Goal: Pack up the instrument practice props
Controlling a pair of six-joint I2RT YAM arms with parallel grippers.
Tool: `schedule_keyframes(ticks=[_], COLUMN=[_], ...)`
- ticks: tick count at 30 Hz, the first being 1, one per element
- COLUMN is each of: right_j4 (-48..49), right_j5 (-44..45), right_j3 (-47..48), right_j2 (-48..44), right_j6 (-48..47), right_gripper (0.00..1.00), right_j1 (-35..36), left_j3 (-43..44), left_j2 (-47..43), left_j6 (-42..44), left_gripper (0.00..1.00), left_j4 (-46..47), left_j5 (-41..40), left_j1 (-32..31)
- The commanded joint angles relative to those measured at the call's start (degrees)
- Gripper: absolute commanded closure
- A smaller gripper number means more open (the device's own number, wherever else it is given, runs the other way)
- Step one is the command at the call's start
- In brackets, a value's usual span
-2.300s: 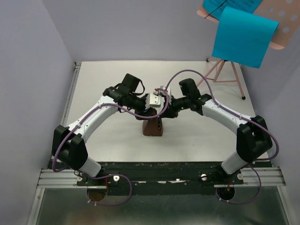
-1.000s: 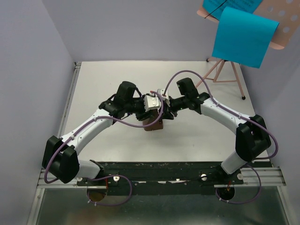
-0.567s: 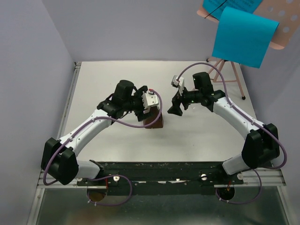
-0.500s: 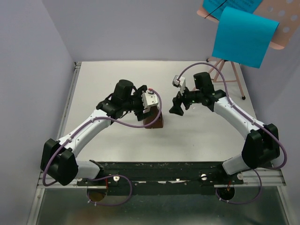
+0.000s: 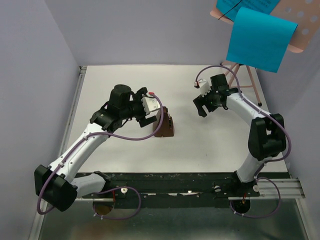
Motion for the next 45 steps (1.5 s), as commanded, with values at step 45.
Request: schedule_keyframes(ticks=[45], right_j4=[-19.8], right_j5=[9.6], right_j3=[21.9], right_j2=[20.5], right_j6=[-19.5], right_gripper=[0.13], right_j1=[-0.1], left_j3=[-4.7], left_j2=[-3.5], left_j6=[-1.5], left_gripper=[0.01], left_j4=[-1.3], left_j5=[-0.9], left_j1=[3.5])
